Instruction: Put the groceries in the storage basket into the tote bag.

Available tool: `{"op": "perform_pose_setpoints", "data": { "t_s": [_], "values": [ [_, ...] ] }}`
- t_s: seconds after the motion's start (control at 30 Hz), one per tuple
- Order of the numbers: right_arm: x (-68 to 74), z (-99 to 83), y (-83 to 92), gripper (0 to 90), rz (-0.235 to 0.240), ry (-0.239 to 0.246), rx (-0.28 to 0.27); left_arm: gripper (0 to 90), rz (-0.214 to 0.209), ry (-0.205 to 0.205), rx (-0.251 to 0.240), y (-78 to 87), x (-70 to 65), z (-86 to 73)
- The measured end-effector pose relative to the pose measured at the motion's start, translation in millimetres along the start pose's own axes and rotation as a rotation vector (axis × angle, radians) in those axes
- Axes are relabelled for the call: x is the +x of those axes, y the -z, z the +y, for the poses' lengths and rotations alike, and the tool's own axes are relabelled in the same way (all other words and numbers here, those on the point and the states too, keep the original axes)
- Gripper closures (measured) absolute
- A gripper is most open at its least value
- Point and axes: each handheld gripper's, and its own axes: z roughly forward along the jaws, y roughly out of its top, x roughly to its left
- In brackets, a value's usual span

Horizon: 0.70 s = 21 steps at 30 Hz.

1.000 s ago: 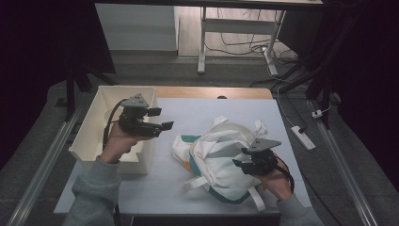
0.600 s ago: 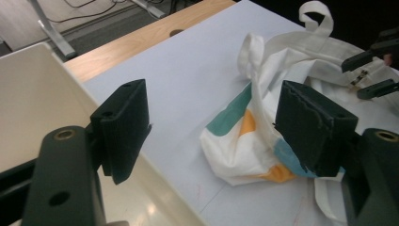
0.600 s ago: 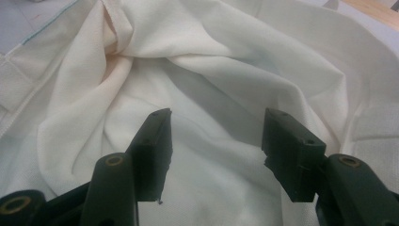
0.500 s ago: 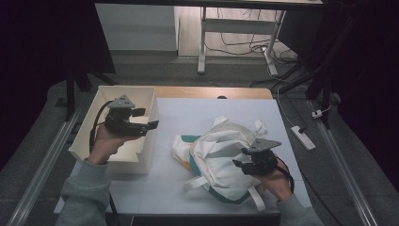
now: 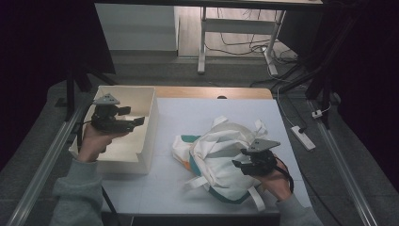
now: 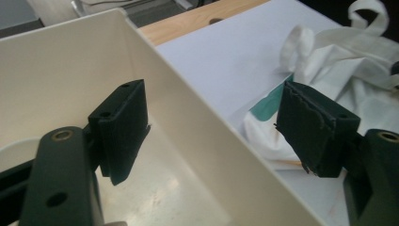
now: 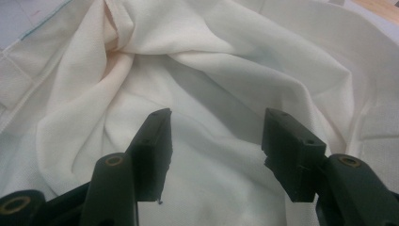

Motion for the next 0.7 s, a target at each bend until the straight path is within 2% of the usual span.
{"op": "perform_pose_setpoints", "data": {
  "t_s": [0.2,0.3,0.7],
  "values": [
    [0.6,-0.5,-2.0,43.6,0.004,0.001,0.007,24.2,0.067,0.041,0.014,-1.7,16.4,-6.3],
    [1.1,-0.6,-2.7,43.6,0.005,-0.001,0.012,23.3,0.126,0.054,0.029,-3.4,23.5,-9.6],
    [2.2,-1.8,-6.4,43.4,0.007,0.002,0.025,18.9,0.264,0.137,0.097,-14.1,55.7,-26.0]
  ]
}}
